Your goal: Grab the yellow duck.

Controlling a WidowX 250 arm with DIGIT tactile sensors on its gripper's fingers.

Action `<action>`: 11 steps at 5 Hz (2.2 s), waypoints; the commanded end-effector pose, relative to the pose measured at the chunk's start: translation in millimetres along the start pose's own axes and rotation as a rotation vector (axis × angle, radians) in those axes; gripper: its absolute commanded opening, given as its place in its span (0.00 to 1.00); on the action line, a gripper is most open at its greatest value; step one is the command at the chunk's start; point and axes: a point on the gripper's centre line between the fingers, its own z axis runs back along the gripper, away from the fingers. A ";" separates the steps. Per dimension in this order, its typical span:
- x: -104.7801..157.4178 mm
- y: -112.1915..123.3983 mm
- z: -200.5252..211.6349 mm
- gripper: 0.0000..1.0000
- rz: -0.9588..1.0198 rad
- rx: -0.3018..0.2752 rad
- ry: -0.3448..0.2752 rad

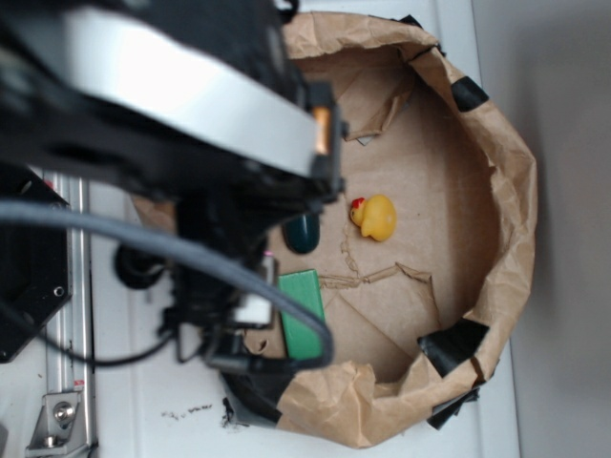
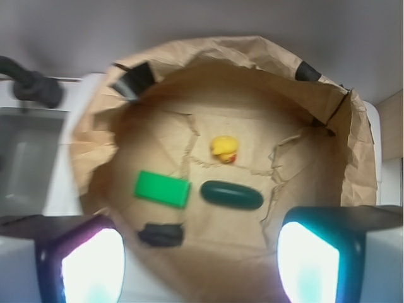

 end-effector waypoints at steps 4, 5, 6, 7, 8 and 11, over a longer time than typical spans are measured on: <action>22.9 0.5 -128.0 1.00 -0.115 -0.058 0.040; 30.6 -11.6 -138.8 1.00 -0.144 -0.028 0.041; 39.7 -16.9 -141.3 1.00 -0.150 -0.030 0.033; 43.1 -18.7 -139.6 1.00 -0.152 -0.038 0.017; 44.6 -17.9 -147.1 1.00 -0.156 -0.032 0.026; 26.7 -2.0 -169.8 1.00 -0.077 -0.062 -0.012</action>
